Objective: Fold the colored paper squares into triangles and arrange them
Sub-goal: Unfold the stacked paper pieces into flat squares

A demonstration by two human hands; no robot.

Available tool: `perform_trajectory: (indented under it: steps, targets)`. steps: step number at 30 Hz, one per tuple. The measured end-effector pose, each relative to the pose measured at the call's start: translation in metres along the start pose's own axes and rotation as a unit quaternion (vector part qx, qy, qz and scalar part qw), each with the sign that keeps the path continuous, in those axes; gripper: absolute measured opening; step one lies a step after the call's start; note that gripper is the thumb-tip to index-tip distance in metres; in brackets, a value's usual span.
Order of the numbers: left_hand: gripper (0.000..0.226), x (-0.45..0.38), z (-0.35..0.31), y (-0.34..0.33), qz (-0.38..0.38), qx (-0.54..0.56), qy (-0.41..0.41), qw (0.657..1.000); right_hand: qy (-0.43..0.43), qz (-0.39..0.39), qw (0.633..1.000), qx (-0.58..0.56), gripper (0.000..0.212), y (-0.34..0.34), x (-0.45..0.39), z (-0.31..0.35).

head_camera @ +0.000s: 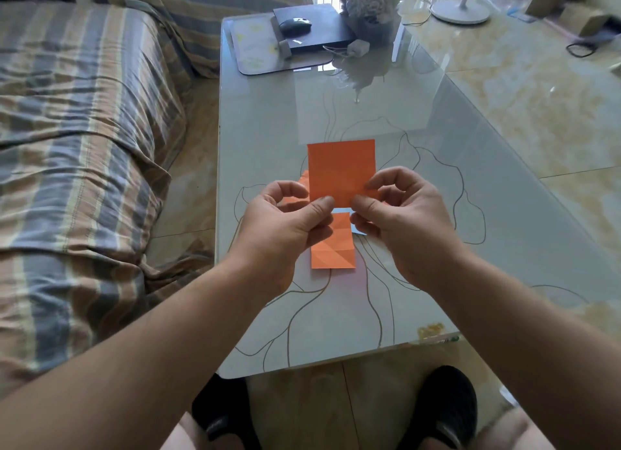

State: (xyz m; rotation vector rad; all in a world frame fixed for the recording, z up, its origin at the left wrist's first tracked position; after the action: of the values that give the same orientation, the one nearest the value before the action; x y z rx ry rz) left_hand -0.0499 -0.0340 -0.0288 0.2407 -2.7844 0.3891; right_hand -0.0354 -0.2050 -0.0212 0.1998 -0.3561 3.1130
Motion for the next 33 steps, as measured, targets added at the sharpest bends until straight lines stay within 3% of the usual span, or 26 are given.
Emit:
perform_trajectory:
  steps: [8, 16, 21, 27, 33]
  targets:
    - [0.033, 0.000, 0.003, -0.003, -0.026, 0.008, 0.034, 0.999, -0.039, -0.016, 0.999, 0.010, 0.034, 0.002, -0.002, -0.002]
    - [0.015, 0.003, 0.006, -0.010, 0.056, -0.044, 0.063, 0.996, -0.052, 0.020, 0.997, 0.051, 0.035, 0.002, -0.003, -0.004]
    - [0.006, 0.002, 0.006, -0.008, 0.035, -0.050, 0.044, 0.997, -0.125, 0.029, 0.991, -0.038, 0.042, -0.002, 0.000, -0.008]
    - [0.007, 0.003, 0.007, -0.009, 0.031, -0.037, 0.066, 0.997, -0.181, 0.085, 0.979, 0.049, 0.014, -0.004, 0.004, -0.014]
    - [0.012, 0.000, 0.006, -0.007, 0.049, -0.044, 0.085, 0.994, -0.175, 0.071, 0.978, 0.092, 0.008, 0.002, -0.002, -0.007]
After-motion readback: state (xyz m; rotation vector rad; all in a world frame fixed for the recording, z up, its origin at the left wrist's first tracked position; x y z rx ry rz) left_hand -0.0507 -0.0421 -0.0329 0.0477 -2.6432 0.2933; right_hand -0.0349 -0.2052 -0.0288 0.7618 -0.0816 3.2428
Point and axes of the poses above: each hand's wrist, its own x-axis away from the middle knuckle, its own y-axis out of the back of the hand, z = x × y, the point moved 3 cm from there along -x, towards the middle knuckle, and after that the axes turned 4 degrees about -x, right-handed, at the moved point
